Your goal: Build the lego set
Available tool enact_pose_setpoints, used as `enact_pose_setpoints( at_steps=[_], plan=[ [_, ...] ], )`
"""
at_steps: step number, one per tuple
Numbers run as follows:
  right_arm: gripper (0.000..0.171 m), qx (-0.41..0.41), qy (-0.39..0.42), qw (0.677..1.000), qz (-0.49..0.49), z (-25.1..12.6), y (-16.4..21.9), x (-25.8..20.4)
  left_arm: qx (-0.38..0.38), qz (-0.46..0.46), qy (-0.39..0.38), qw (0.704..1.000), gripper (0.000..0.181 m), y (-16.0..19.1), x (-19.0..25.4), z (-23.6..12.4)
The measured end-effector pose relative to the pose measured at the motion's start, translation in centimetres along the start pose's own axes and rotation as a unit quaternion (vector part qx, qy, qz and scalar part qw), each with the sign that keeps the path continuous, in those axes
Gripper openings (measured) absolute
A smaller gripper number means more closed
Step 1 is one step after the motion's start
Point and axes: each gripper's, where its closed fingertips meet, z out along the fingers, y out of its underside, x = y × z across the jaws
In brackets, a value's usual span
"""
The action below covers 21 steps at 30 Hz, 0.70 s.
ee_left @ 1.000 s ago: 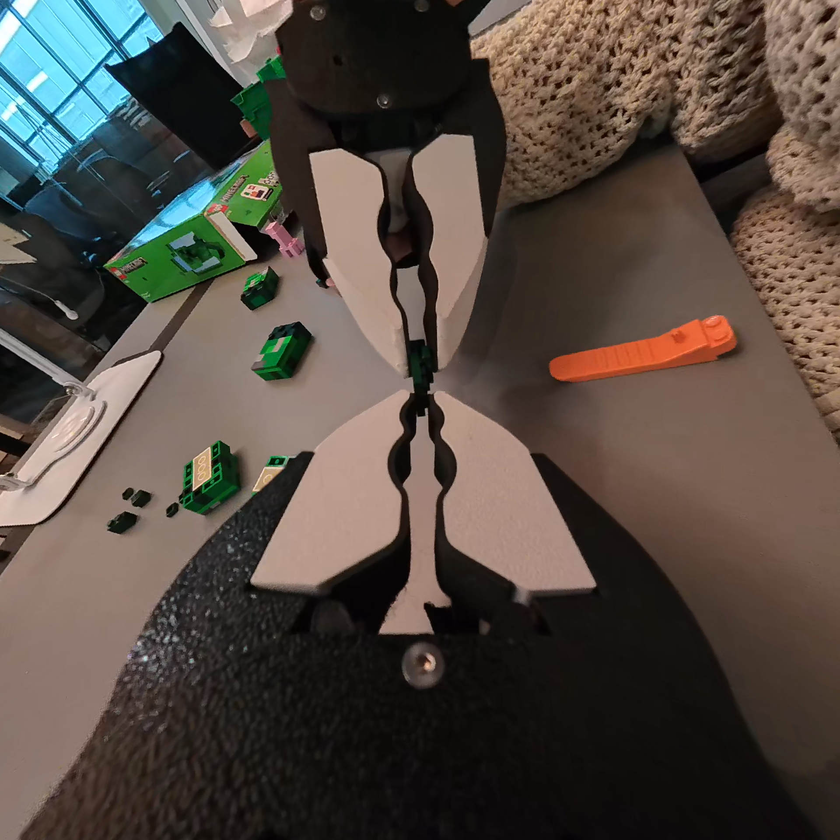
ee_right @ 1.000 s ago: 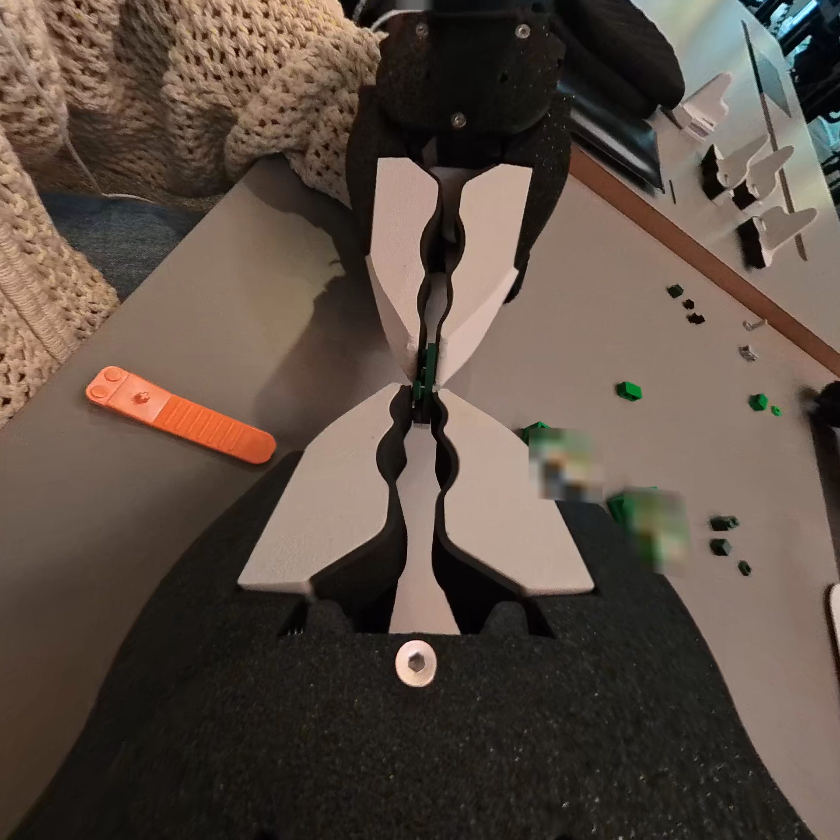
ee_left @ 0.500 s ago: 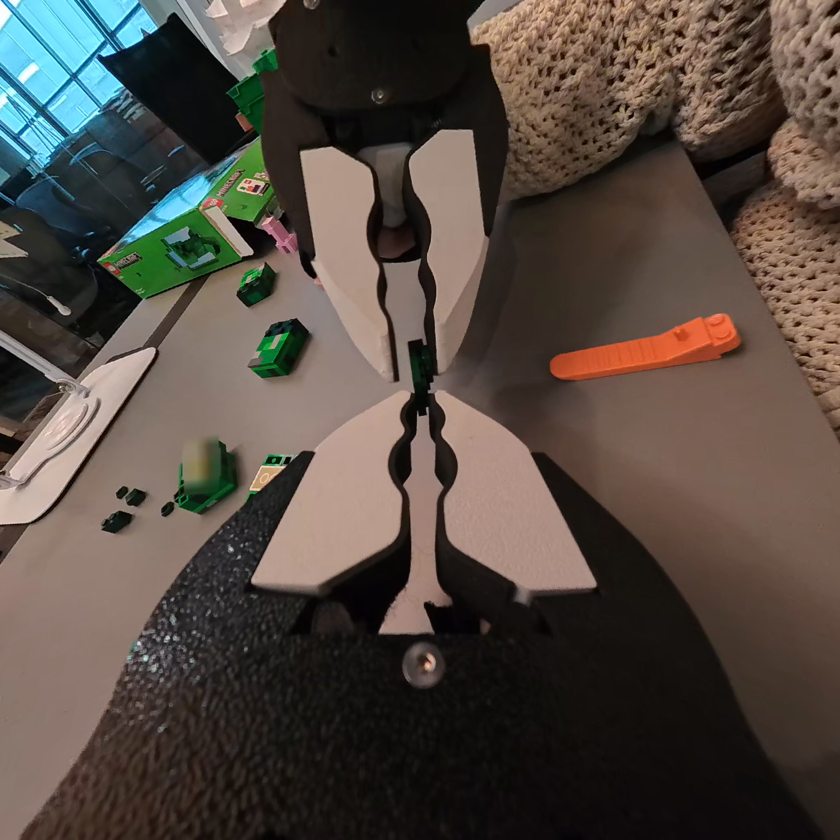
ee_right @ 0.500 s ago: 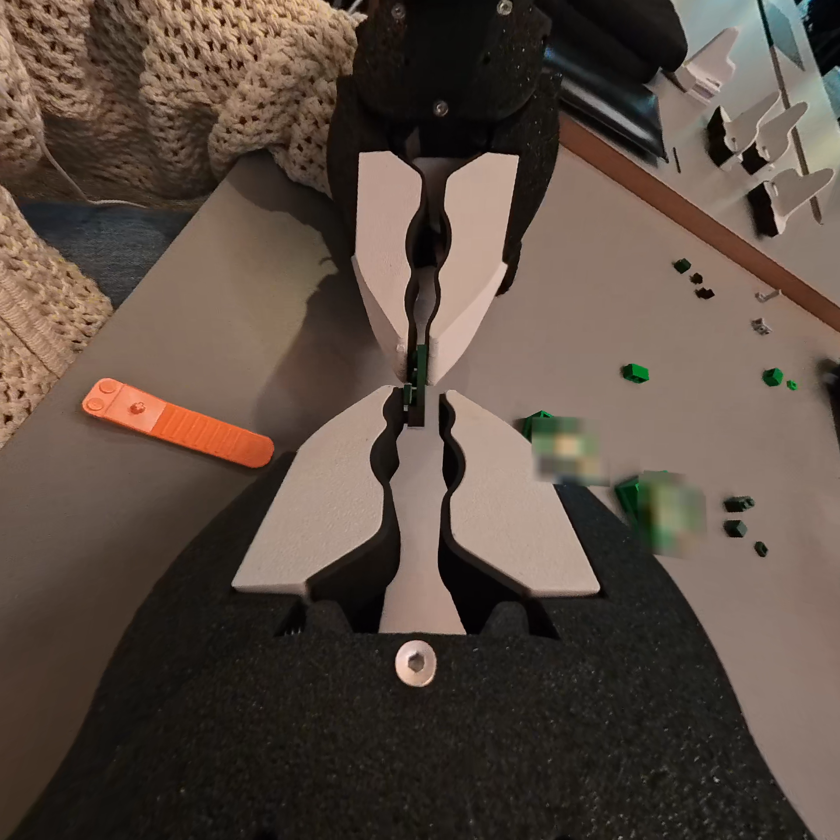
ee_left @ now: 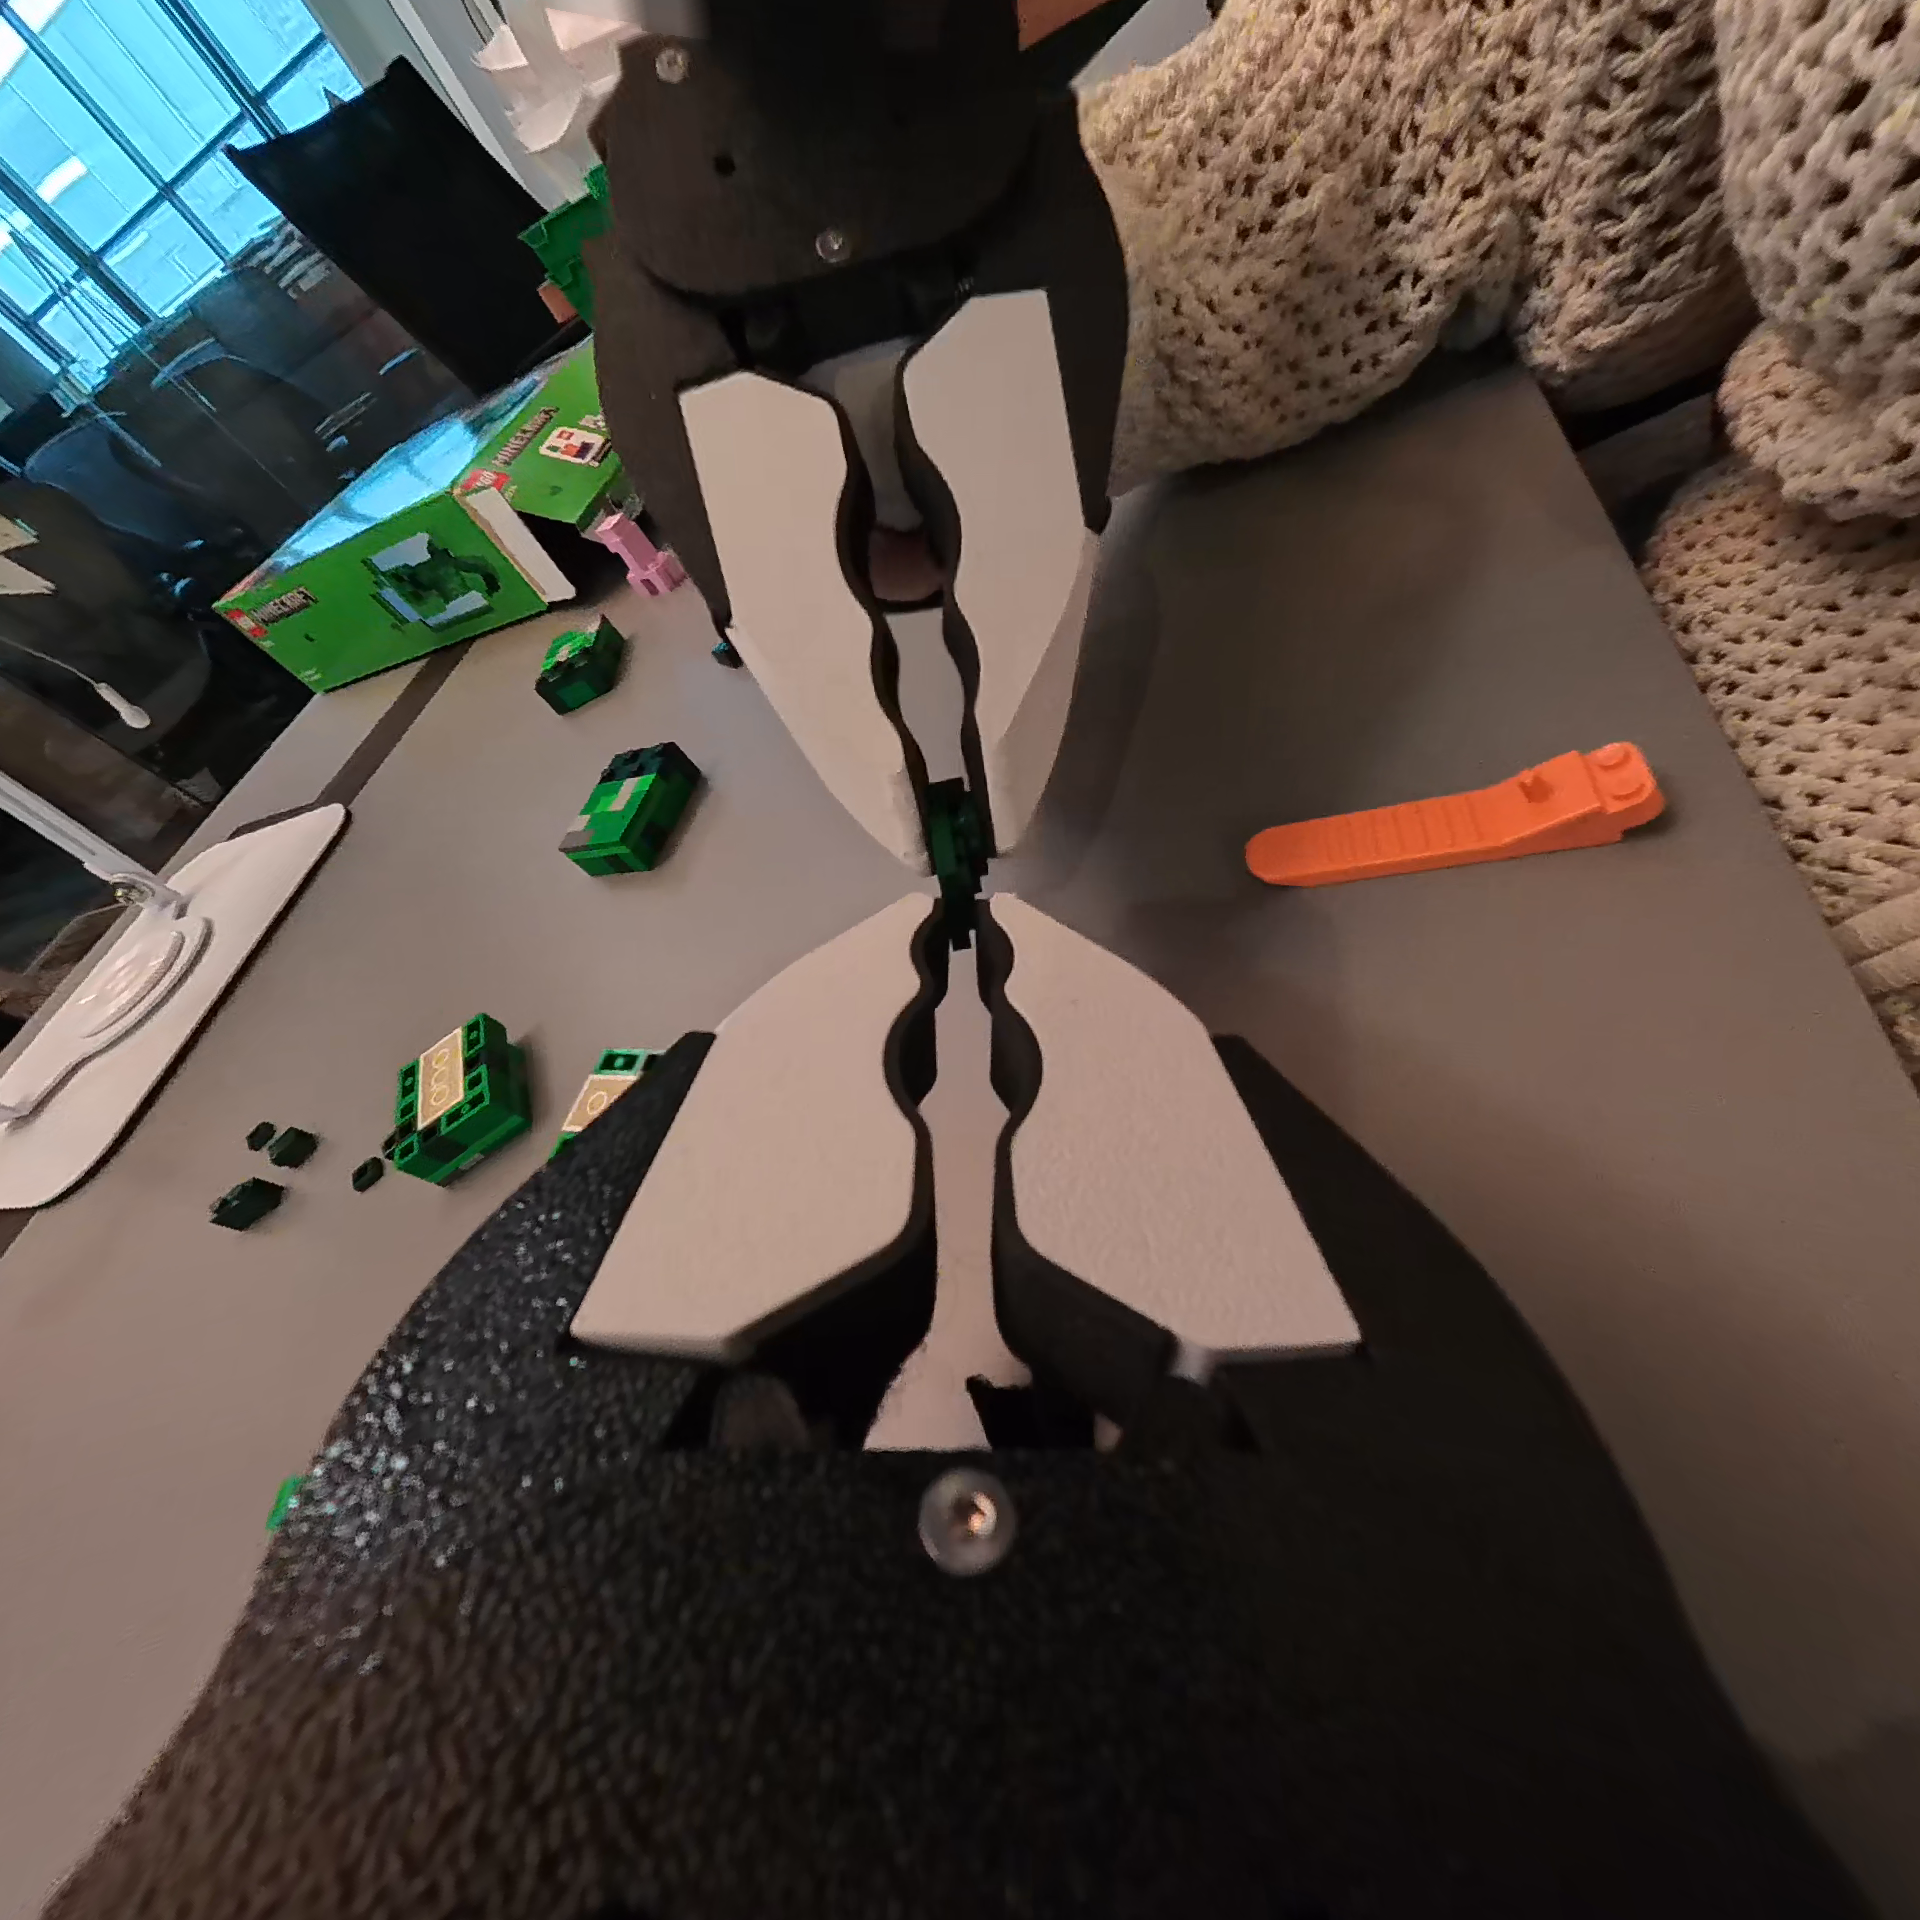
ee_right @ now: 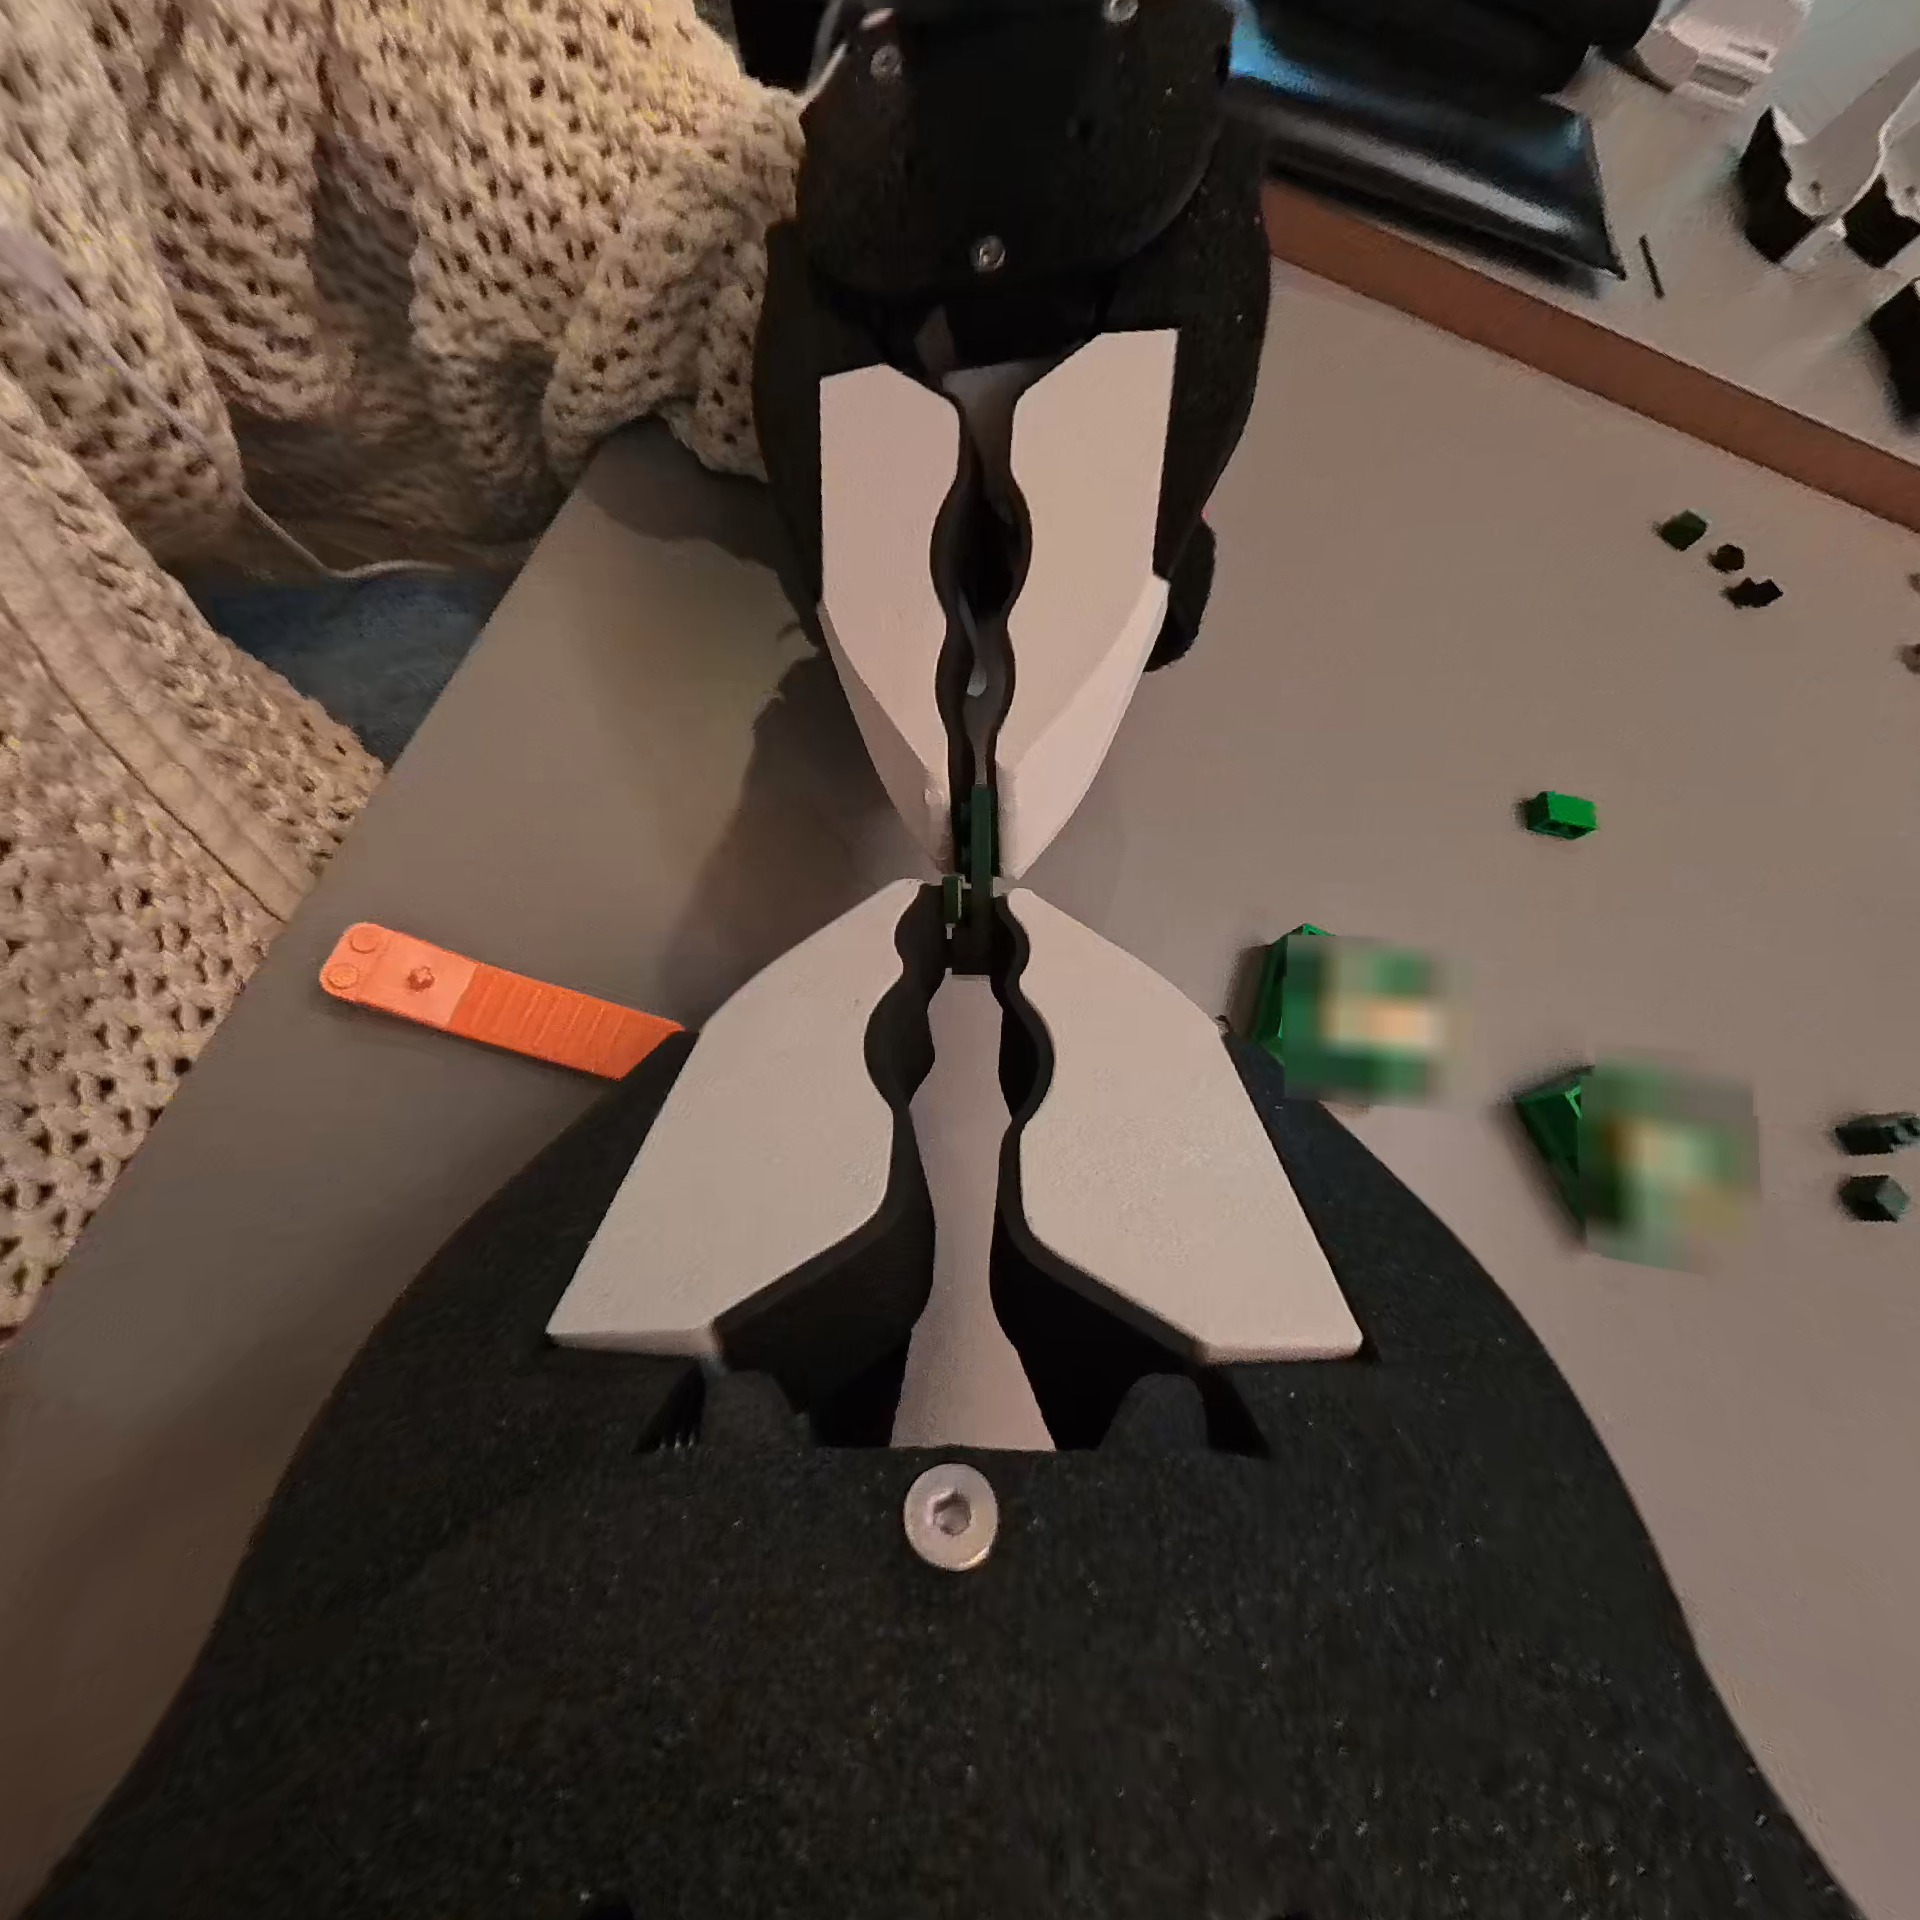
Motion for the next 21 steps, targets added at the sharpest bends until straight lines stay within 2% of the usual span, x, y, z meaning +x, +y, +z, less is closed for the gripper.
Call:
enact_pose_setpoints(
  at_steps=[5,15,21],
  plan=[
    [0.008,0.031,0.004,0.999,0.017,-0.18,-0.49,0.31,0.014,-0.008,-0.007,1.0,0.004,-0.34,-0.37,-0.28],
    [0.008,-0.031,0.033,0.999,-0.002,-0.09,0.0,0.44,-0.004,0.011,-0.019,1.0,0.004,0.04,-0.45,-0.08],
    [0.007,0.013,0.011,0.995,0.103,-0.24,-0.56,0.73,0.005,0.011,-0.035,0.999,0.004,-0.29,-0.94,-0.34]
  ],
)
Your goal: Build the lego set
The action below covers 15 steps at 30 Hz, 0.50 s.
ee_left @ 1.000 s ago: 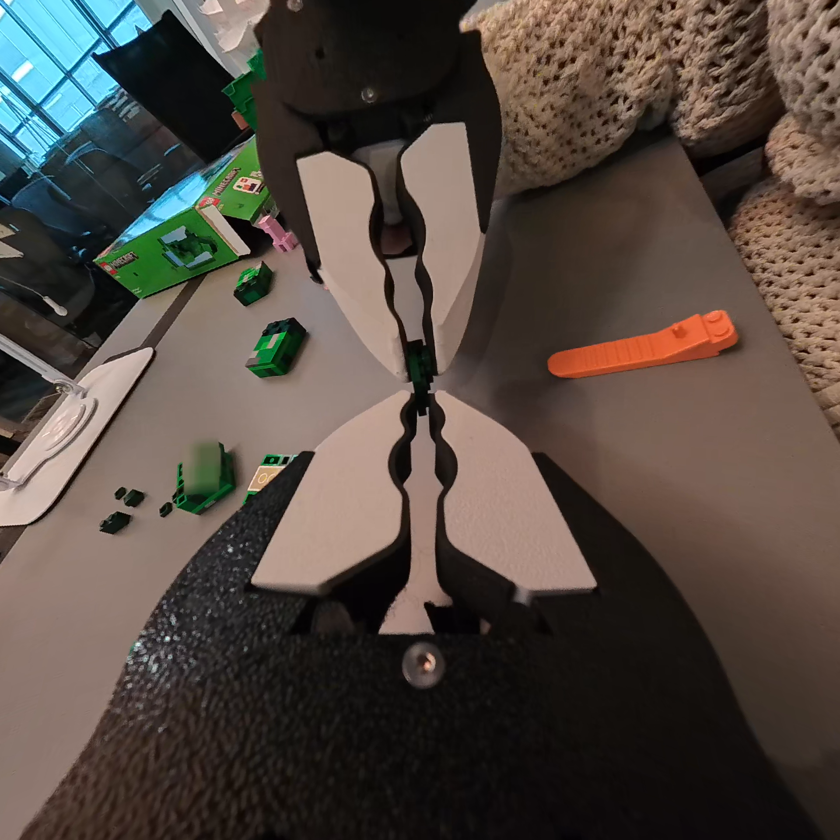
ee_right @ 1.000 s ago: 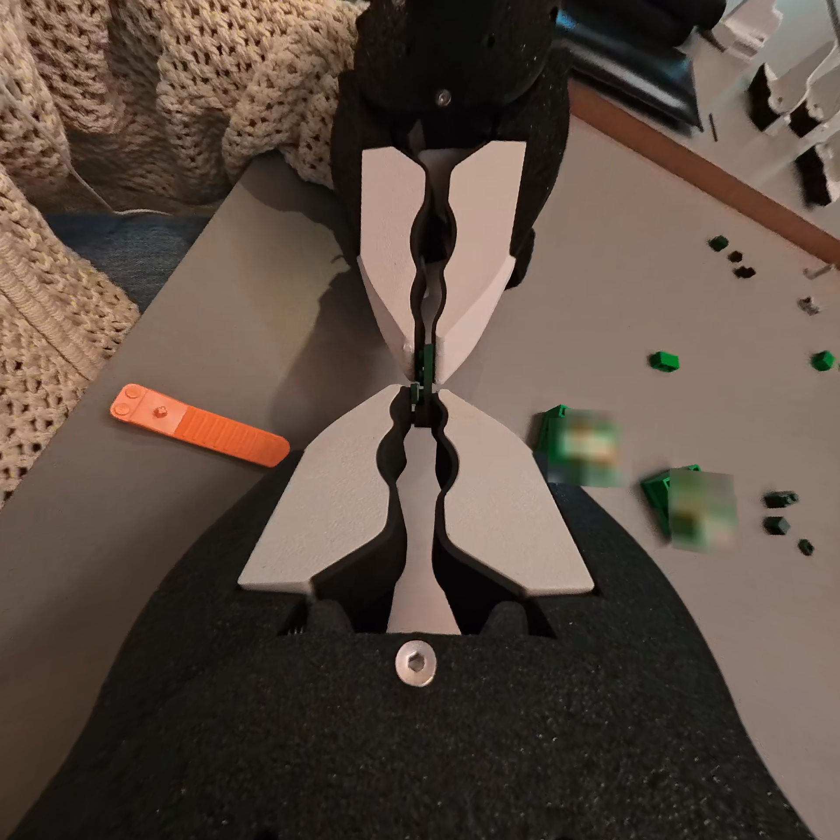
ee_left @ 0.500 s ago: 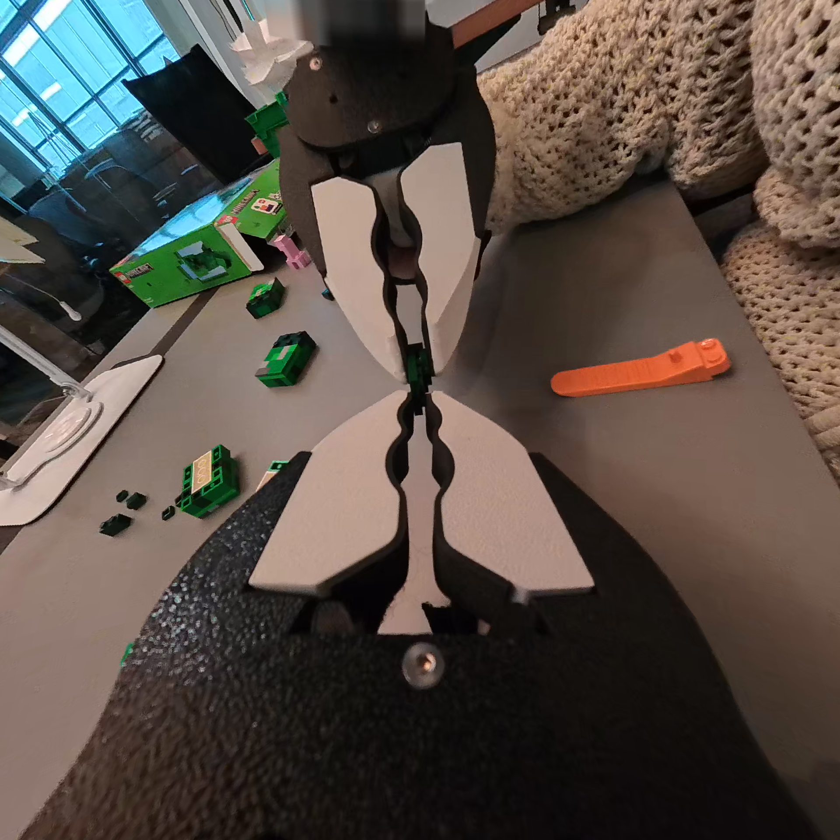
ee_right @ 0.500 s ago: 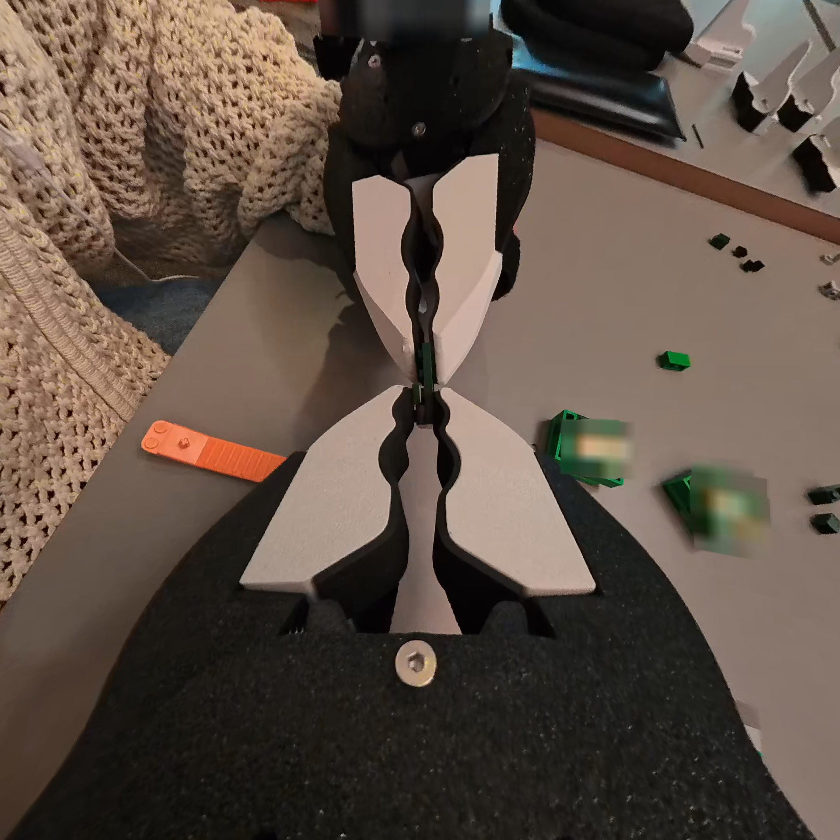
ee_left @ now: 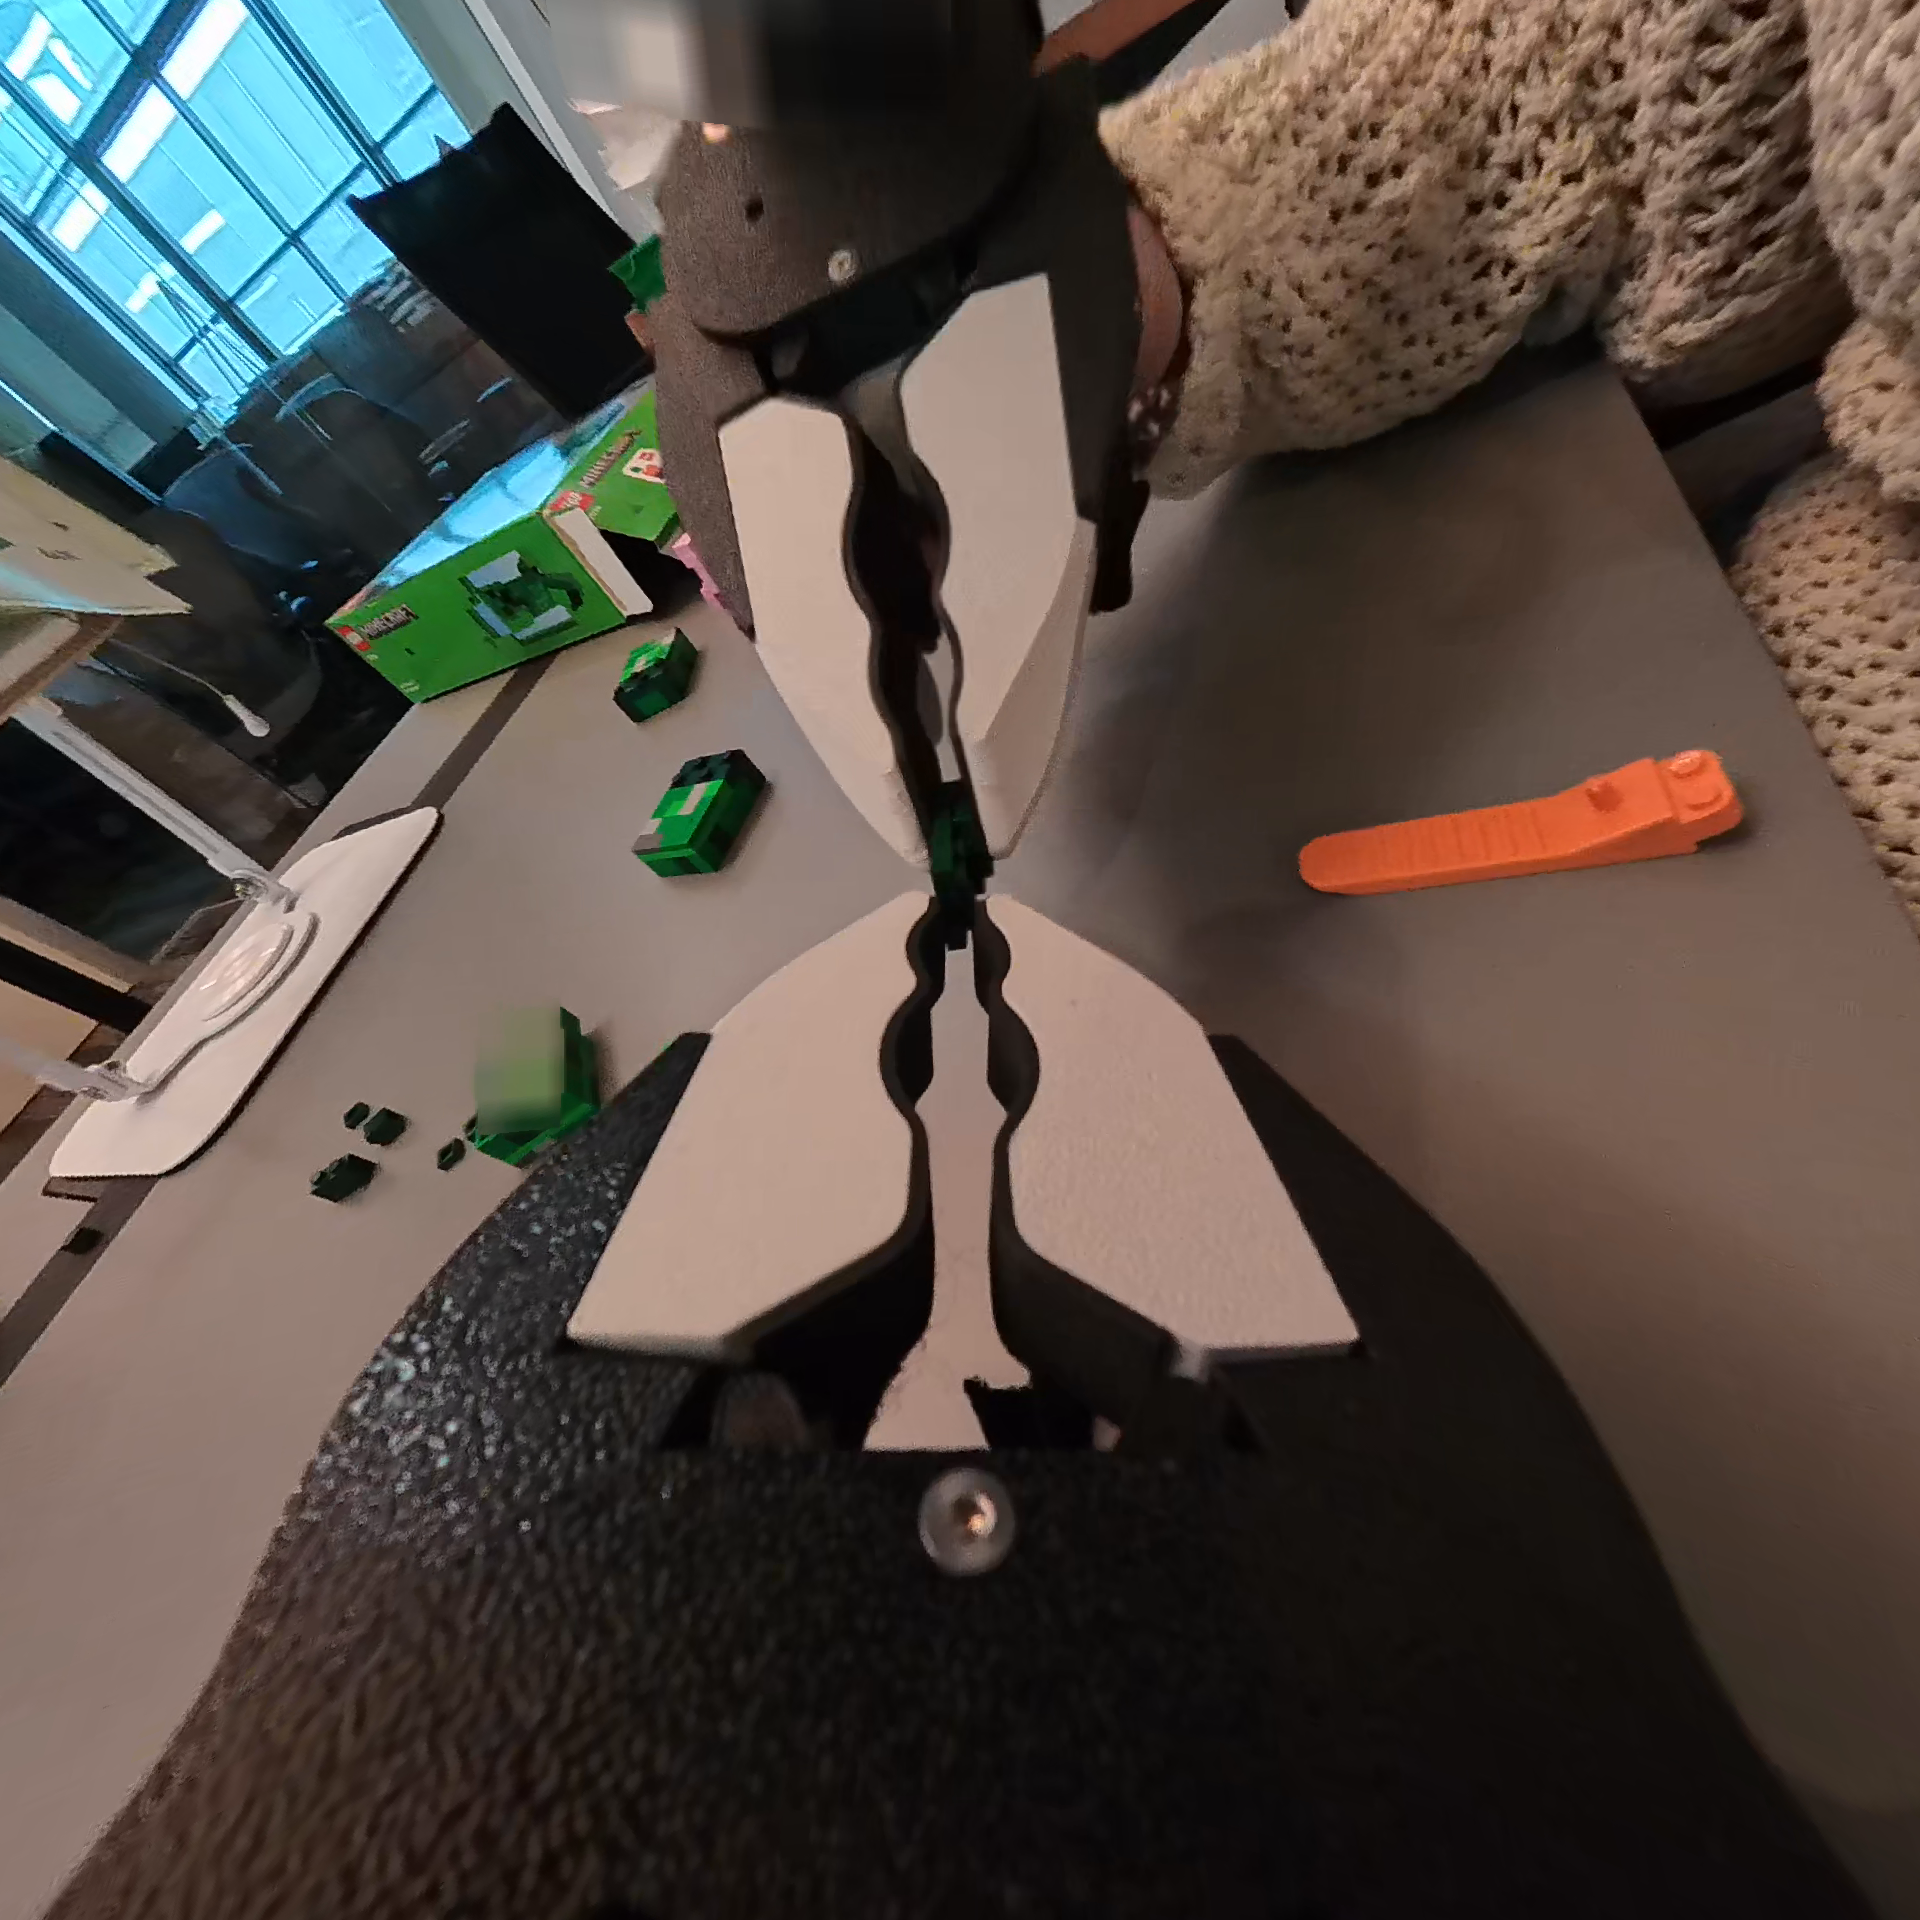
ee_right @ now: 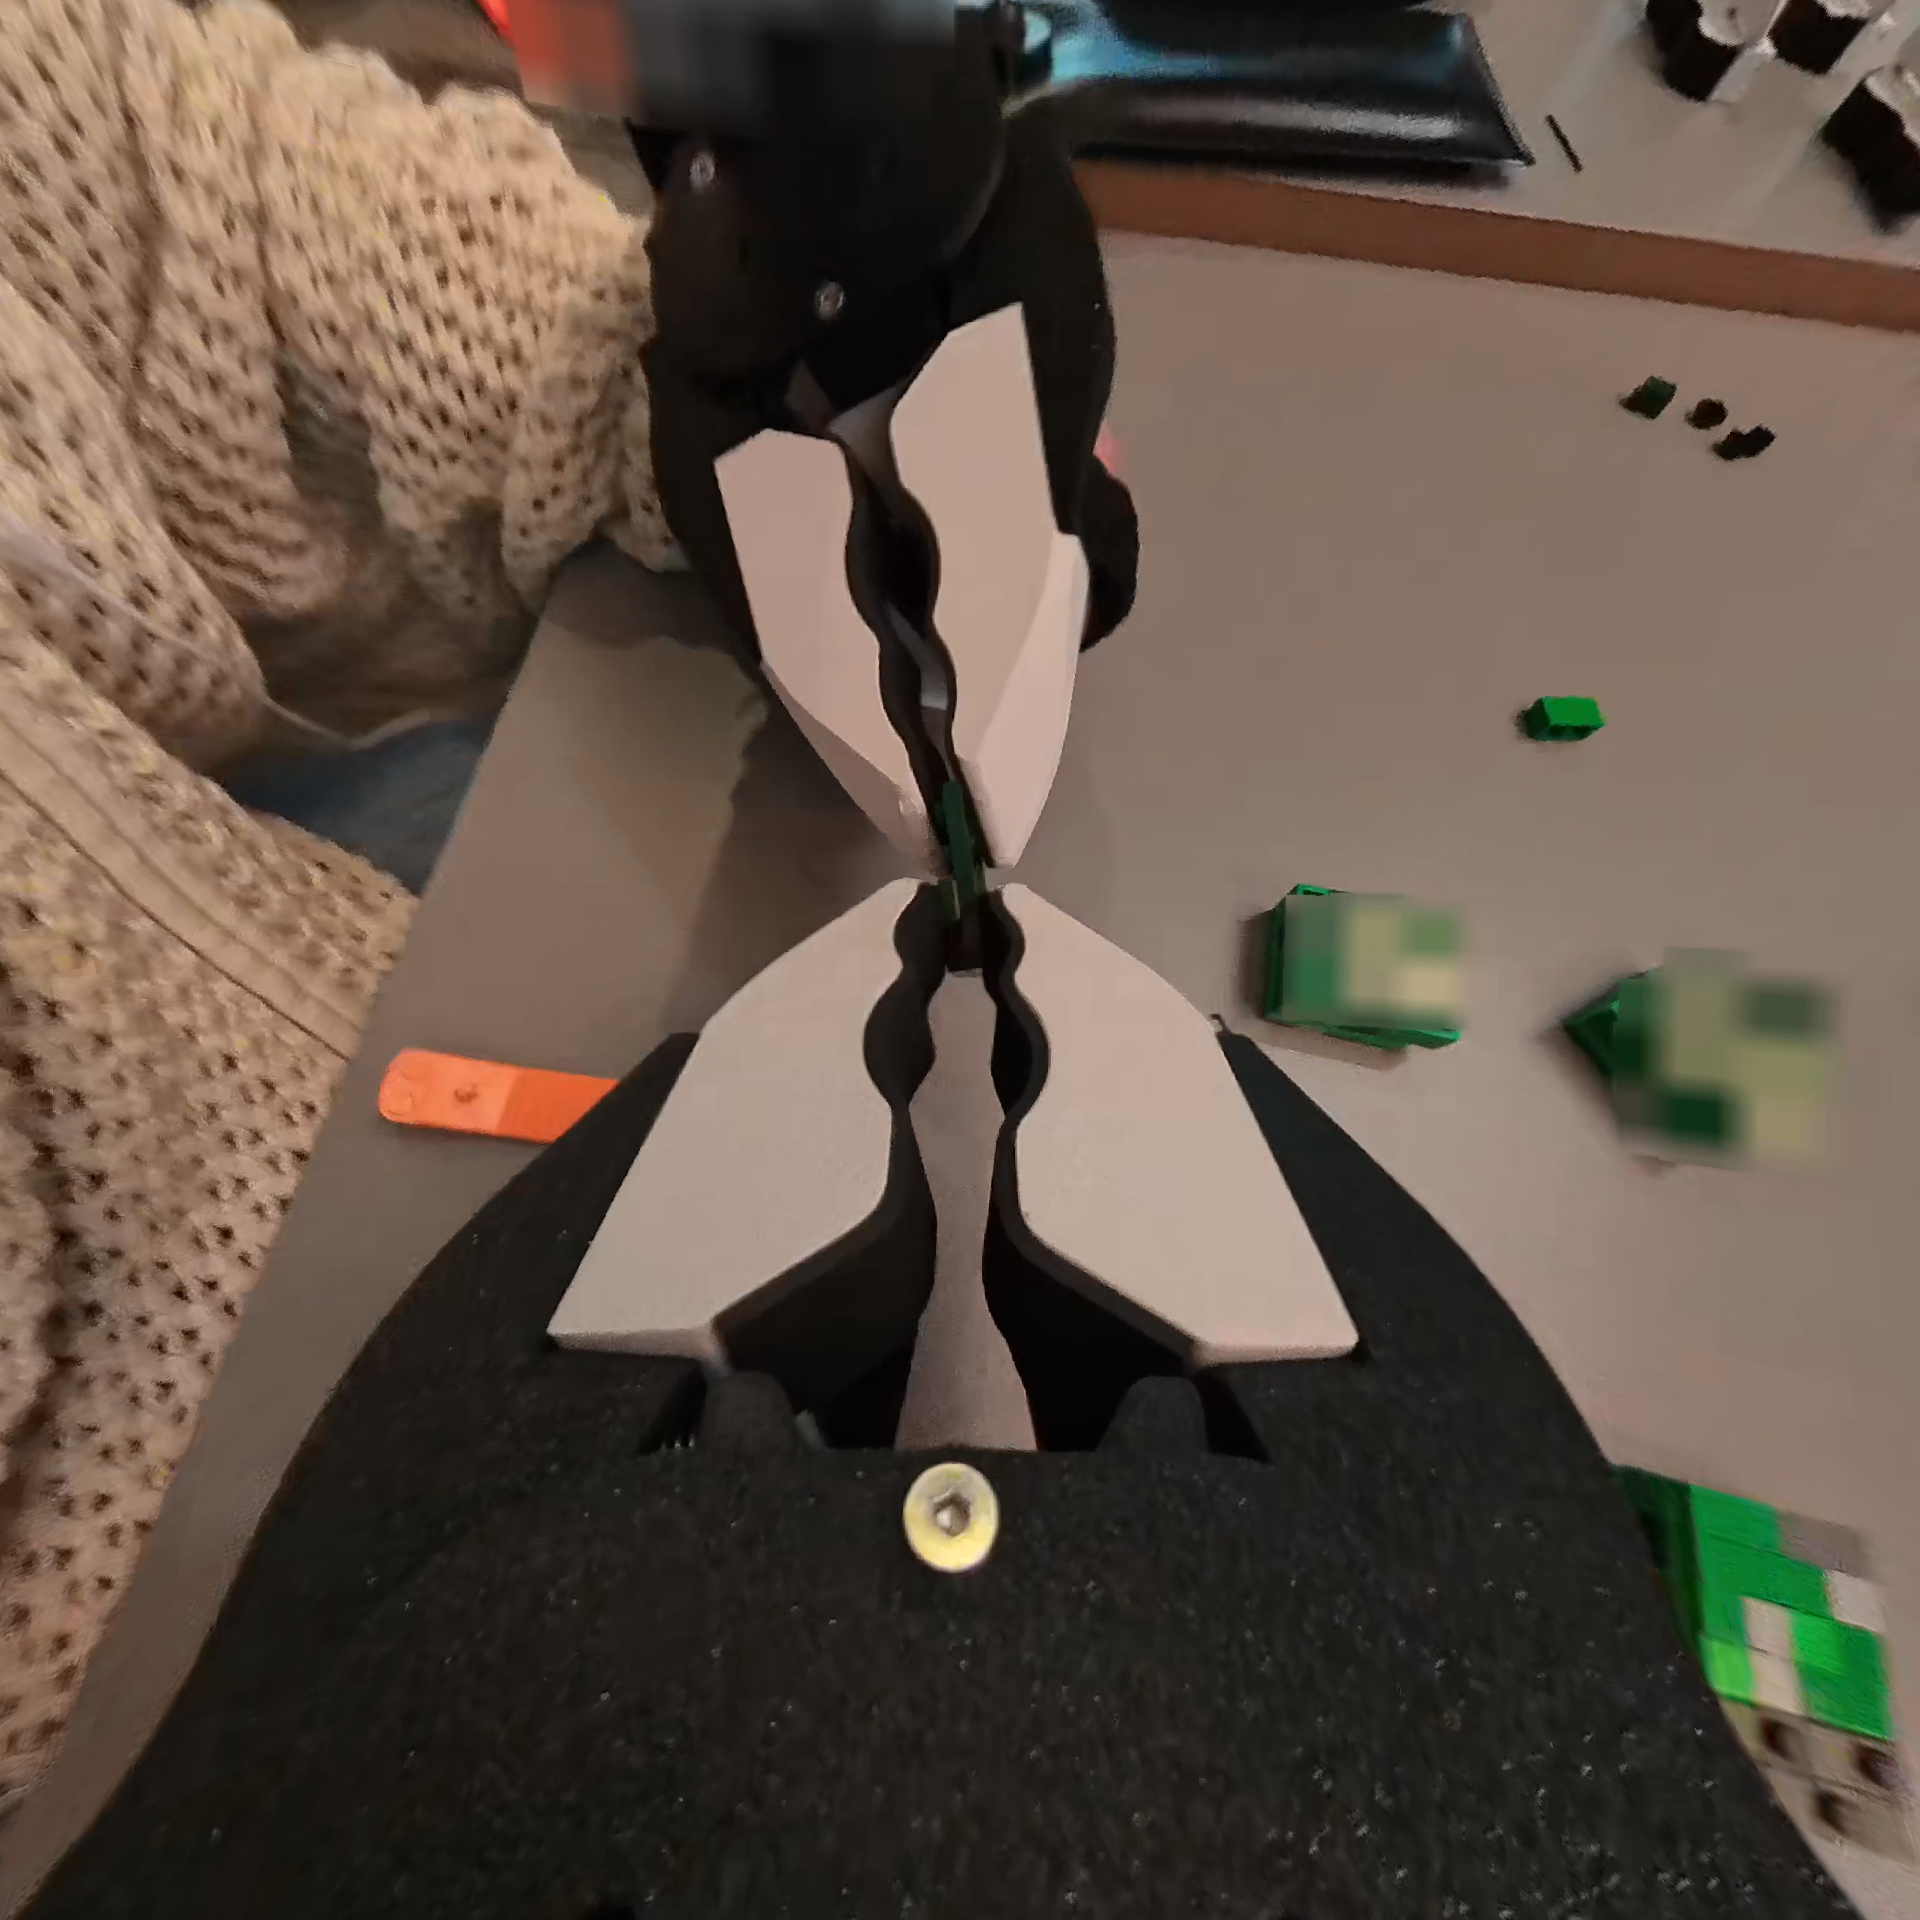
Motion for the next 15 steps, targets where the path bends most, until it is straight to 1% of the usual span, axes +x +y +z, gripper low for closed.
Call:
enact_pose_setpoints(
  at_steps=[2,5,9,12,14,15],
  plan=[
    [0.007,0.0,-0.005,1.0,-0.001,0.0,0.1,-0.1,-0.001,0.002,0.002,1.0,0.005,0.0,0.1,0.0],
    [0.007,-0.03,0.021,0.998,-0.053,0.3,0.7,0.0,-0.02,0.016,0.001,1.0,0.004,0.6,0.2,0.3],
    [0.007,-0.041,0.047,0.994,-0.091,0.0,0.8,0.4,-0.019,0.049,-0.031,0.998,0.005,0.7,-0.4,0.6],
    [0.007,-0.051,0.059,0.992,-0.099,-0.2,1.1,1.0,-0.032,0.083,-0.055,0.995,0.017,0.9,-0.7,0.8],
    [0.007,-0.057,0.059,0.992,-0.094,-0.4,1.4,1.2,-0.031,0.116,-0.087,0.989,0.026,0.6,-1.2,0.6],
    [0.007,-0.056,0.054,0.993,-0.086,-0.4,1.5,1.2,-0.032,0.136,-0.098,0.985,0.027,0.5,-1.3,0.5]
  ],
)
